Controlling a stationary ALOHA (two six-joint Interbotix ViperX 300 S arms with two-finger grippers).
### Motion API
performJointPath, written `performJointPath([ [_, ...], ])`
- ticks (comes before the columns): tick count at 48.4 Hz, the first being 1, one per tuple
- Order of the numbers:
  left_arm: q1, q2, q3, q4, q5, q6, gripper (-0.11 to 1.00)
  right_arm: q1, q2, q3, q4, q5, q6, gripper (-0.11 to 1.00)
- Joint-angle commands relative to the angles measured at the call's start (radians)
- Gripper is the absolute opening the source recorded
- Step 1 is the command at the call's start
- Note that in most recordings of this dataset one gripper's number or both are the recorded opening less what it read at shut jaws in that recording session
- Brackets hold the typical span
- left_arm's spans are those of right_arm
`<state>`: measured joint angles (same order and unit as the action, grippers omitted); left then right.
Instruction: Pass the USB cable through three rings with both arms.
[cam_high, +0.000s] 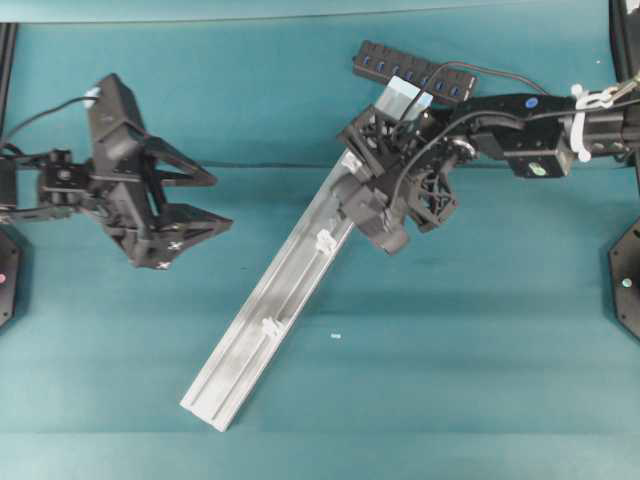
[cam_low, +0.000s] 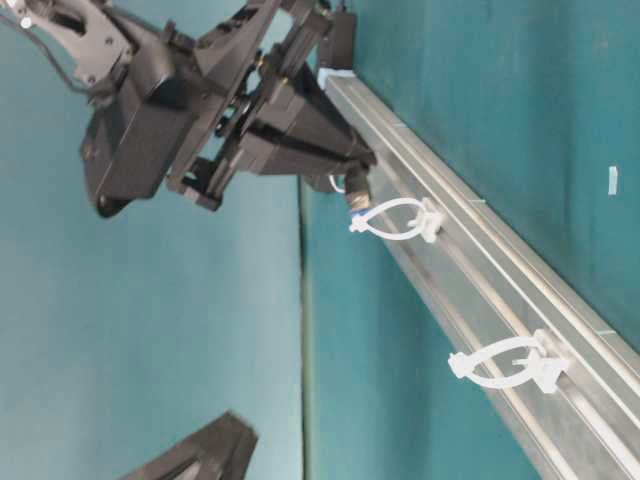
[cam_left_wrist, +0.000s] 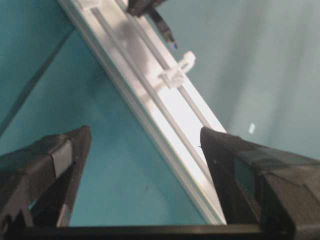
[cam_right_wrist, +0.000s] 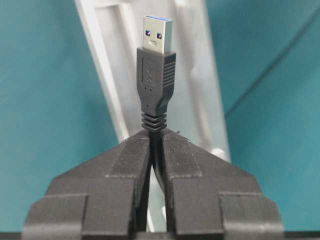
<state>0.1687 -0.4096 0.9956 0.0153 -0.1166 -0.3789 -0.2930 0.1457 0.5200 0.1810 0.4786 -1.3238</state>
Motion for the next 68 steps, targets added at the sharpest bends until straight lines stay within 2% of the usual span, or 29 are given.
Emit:
performJointPath([
  [1, -0.003, -0.034, 0.000, 0.003, 0.008, 0.000, 0.94, 0.026, 0.009, 0.008, 0.003, 0.005, -0.020, 0.08],
  [33, -0.009, -0.054, 0.009, 0.003, 0.006, -0.002, 0.93, 0.044, 0.054, -0.041, 0.003, -0.006, -0.015, 0.08],
  [51, -0.009, -0.055, 0.009, 0.003, 0.003, -0.003, 0.93, 0.087, 0.063, -0.064, 0.018, -0.006, -0.011, 0.08],
  [59, -0.009, -0.052, 0.008, 0.003, 0.003, -0.003, 0.93, 0.094, 0.061, -0.075, 0.041, -0.006, 0.026, 0.08],
  [68, -0.011, -0.051, 0.005, 0.003, 0.002, -0.011, 0.93, 0.104, 0.058, -0.092, 0.041, -0.003, 0.052, 0.08],
])
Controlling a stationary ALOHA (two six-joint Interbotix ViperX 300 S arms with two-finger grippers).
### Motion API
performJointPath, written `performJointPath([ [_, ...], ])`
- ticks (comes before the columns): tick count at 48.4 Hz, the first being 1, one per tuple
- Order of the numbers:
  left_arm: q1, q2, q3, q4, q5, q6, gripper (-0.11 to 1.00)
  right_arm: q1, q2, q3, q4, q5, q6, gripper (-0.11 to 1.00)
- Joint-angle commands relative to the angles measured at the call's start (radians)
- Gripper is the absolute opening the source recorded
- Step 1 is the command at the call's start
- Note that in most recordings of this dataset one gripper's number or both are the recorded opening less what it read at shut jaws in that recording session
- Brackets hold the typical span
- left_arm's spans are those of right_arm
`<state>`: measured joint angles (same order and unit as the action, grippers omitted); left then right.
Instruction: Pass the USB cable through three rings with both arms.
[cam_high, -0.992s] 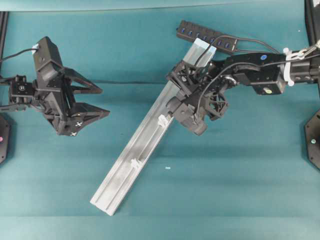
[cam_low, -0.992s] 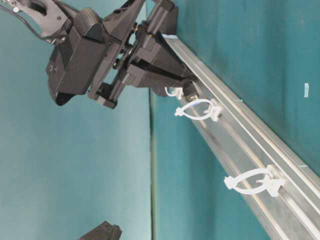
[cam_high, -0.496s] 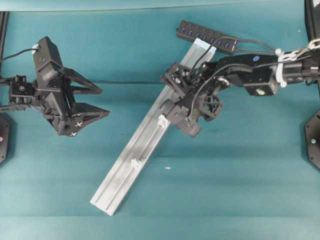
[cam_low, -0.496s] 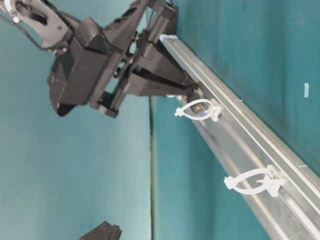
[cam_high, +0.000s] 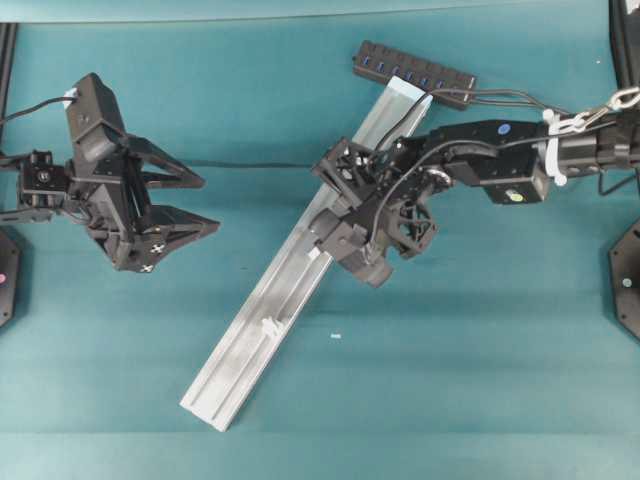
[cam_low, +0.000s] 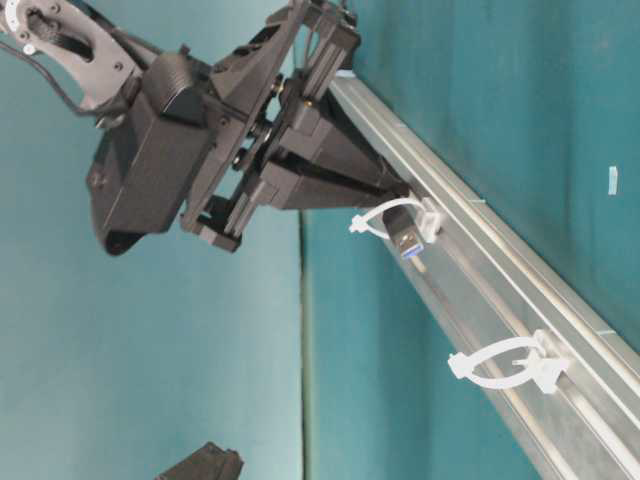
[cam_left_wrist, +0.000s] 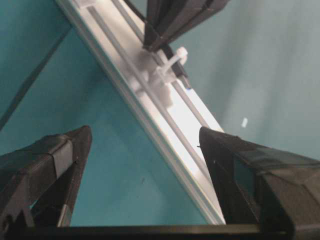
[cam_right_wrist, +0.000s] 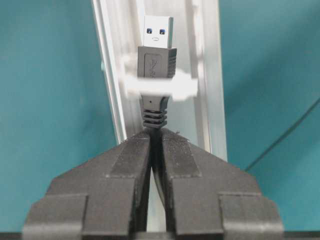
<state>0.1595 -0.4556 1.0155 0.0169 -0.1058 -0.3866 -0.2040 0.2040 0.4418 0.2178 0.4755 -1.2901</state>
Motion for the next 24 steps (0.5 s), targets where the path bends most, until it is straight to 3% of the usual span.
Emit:
performJointPath([
  [1, -0.002, -0.005, -0.015, 0.002, -0.009, -0.008, 0.93, 0.017, 0.000, -0.015, 0.005, 0.000, 0.018, 0.08],
  [13, -0.005, -0.002, -0.015, 0.002, -0.009, -0.040, 0.93, 0.026, -0.002, -0.028, 0.049, 0.000, 0.018, 0.08],
  [24, -0.051, 0.031, -0.020, 0.002, -0.044, -0.044, 0.93, 0.018, -0.002, -0.028, 0.051, 0.002, 0.018, 0.08],
])
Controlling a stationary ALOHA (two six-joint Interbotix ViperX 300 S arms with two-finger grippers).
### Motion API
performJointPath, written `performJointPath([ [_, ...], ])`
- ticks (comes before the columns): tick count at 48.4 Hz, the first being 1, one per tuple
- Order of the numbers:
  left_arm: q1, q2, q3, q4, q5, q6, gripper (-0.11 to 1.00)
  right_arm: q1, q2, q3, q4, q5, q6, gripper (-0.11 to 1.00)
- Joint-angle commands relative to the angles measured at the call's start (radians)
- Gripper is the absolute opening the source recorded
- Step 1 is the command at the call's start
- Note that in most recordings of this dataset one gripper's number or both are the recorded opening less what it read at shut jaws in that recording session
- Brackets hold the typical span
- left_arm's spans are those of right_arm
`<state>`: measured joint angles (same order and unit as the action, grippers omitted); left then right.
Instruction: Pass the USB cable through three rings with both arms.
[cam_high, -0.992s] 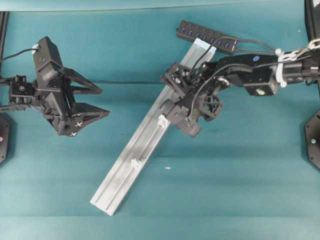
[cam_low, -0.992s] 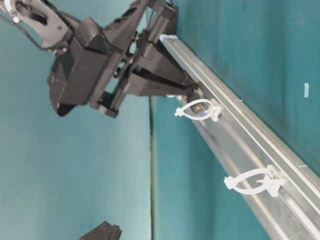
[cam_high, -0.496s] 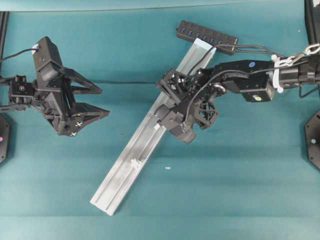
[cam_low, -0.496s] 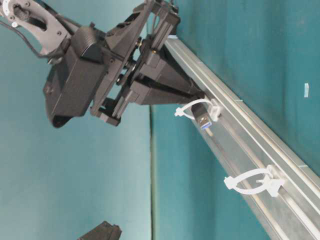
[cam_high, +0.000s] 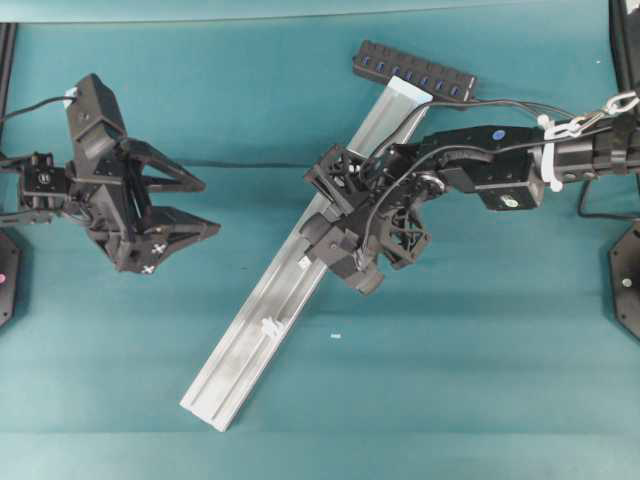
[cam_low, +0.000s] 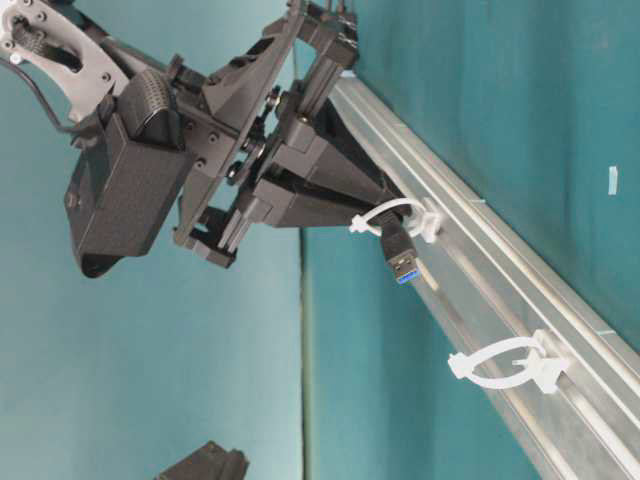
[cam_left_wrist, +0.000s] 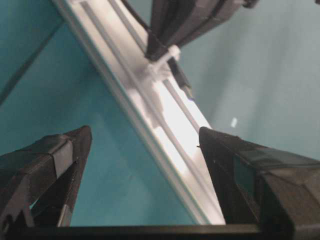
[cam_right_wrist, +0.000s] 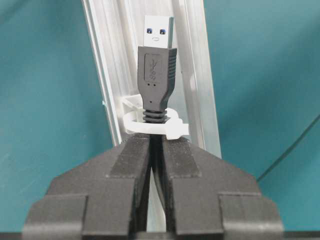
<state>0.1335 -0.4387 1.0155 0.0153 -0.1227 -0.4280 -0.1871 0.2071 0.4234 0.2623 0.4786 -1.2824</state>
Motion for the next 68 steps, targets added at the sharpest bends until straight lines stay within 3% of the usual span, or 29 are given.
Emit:
performJointPath([
  [1, -0.029, 0.020, -0.021, 0.003, -0.034, -0.003, 0.93, -0.002, -0.005, -0.009, 0.005, -0.002, 0.011, 0.08],
  [19, -0.051, 0.265, -0.100, 0.003, -0.189, -0.084, 0.93, -0.014, -0.008, -0.009, 0.006, -0.008, 0.011, 0.08],
  [34, -0.052, 0.428, -0.163, 0.003, -0.284, -0.265, 0.93, -0.014, -0.009, -0.009, 0.005, -0.008, 0.009, 0.08],
  [58, -0.066, 0.586, -0.261, 0.003, -0.307, -0.264, 0.93, -0.023, -0.009, -0.008, 0.005, -0.023, 0.009, 0.08],
  [68, -0.063, 0.598, -0.259, 0.003, -0.305, -0.261, 0.93, -0.021, -0.011, -0.006, 0.005, -0.023, 0.009, 0.08],
])
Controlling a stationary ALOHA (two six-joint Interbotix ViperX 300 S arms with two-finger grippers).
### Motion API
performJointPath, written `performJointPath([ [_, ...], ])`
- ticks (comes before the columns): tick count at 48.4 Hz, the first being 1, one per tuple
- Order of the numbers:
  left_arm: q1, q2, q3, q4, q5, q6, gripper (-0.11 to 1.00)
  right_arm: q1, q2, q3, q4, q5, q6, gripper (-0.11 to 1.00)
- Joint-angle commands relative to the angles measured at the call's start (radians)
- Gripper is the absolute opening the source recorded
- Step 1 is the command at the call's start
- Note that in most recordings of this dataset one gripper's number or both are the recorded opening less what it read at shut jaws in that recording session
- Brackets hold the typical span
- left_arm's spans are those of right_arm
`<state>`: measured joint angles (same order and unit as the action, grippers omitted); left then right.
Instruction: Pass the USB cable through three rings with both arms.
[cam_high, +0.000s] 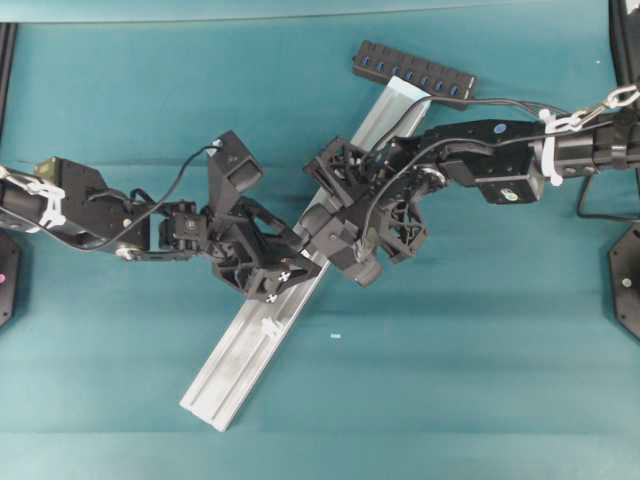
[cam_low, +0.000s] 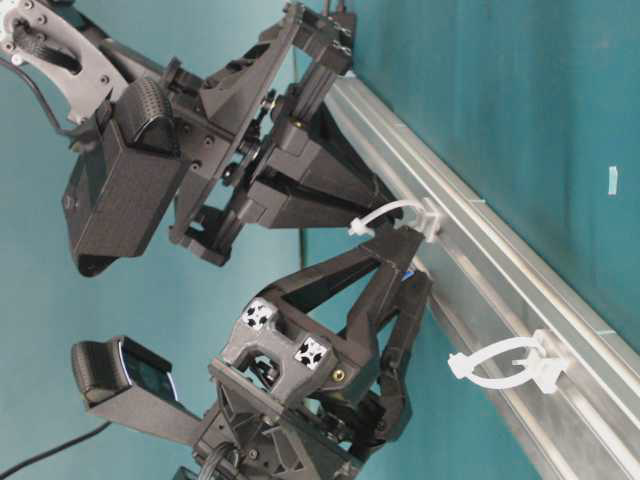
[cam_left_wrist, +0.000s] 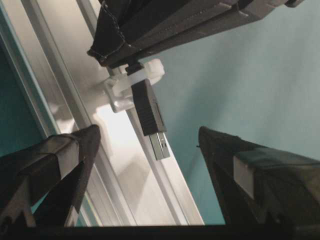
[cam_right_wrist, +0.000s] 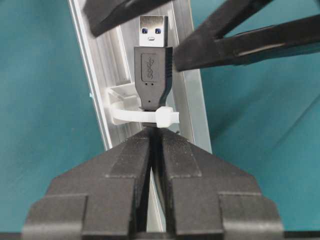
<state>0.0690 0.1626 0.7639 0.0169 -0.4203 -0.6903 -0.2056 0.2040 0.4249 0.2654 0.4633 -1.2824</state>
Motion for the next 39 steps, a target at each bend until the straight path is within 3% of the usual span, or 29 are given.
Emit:
performJointPath([
  [1, 0.005, -0.003, -0.006, 0.003, -0.009, 0.002, 0.93, -0.003, -0.008, -0.006, 0.002, -0.008, 0.009, 0.08],
  [12, 0.017, 0.000, -0.015, 0.003, -0.009, 0.002, 0.92, -0.003, -0.008, -0.008, 0.003, -0.008, 0.009, 0.08],
  [17, 0.020, 0.002, -0.023, 0.003, -0.009, 0.002, 0.86, -0.005, -0.008, -0.006, 0.002, -0.008, 0.009, 0.08],
  [22, 0.025, 0.002, -0.026, 0.003, -0.009, 0.002, 0.68, -0.003, -0.006, -0.006, 0.003, -0.008, 0.009, 0.08],
  [32, 0.028, 0.005, -0.031, 0.003, -0.005, 0.002, 0.22, -0.003, -0.008, -0.003, 0.002, -0.008, 0.009, 0.08],
  [36, 0.028, 0.003, -0.031, 0.002, -0.005, 0.002, 0.11, -0.003, -0.008, -0.003, 0.003, -0.006, 0.009, 0.08],
  [39, 0.028, 0.005, -0.031, 0.002, -0.003, 0.002, 0.10, -0.003, -0.008, -0.003, 0.003, -0.006, 0.009, 0.08],
])
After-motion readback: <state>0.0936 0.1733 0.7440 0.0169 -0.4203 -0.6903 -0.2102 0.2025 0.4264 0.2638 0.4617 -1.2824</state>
